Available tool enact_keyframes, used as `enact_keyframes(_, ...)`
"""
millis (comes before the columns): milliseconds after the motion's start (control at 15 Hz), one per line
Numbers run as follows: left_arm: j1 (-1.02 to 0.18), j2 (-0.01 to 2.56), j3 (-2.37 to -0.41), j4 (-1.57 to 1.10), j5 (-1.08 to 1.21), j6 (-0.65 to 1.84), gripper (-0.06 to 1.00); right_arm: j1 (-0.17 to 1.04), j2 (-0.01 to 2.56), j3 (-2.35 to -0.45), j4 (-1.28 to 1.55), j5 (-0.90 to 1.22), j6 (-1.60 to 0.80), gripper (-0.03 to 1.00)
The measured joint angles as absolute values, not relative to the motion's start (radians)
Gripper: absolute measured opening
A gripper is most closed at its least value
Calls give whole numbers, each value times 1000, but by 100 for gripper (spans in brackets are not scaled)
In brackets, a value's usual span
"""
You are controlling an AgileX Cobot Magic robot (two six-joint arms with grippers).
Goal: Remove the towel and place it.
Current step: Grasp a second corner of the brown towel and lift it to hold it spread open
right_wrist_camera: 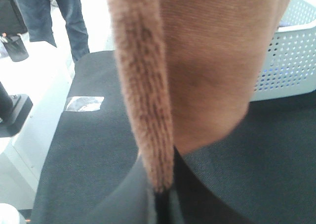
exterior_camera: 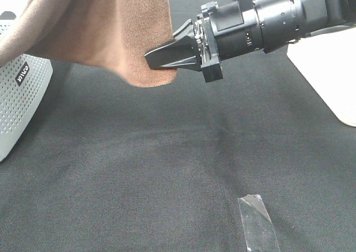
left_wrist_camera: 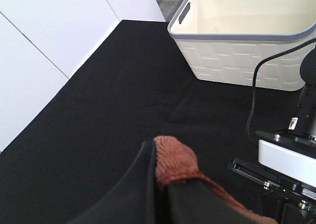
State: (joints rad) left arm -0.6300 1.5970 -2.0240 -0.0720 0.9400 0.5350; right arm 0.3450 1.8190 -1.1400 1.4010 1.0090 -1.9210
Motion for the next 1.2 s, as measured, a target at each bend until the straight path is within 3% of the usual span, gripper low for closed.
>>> enact_keyframes(267, -630, 1597, -2024, -68, 976, 534, 0, 345, 1819, -1140, 1400, 980, -1805, 0)
enact_keyframes(533, -630, 1597, -2024, 0, 1066, 531, 0, 345, 1793, -1140, 1331, 865, -1515, 0)
enact_keyframes(600, -630, 1597, -2024, 50, 1110, 531, 0, 345, 1727, -1153, 1204, 829, -1318, 0)
enact_keyframes(733, -630, 1597, -2024, 71, 1118, 531, 0, 345, 1693, -1177, 1111, 823, -1198, 0)
enact_keyframes(800, -630, 1597, -2024, 114, 1123, 523, 0, 345, 1629, -1271, 862, 833, -900, 0)
enact_keyframes(933, -630, 1600, -2024, 174, 1110, 512, 0, 345, 1595, -1440, 593, 910, -634, 0)
enact_keyframes(1200, -625, 1602, -2024, 246, 968, 509, 0, 345, 1621, -1885, 242, 1118, -477, 0)
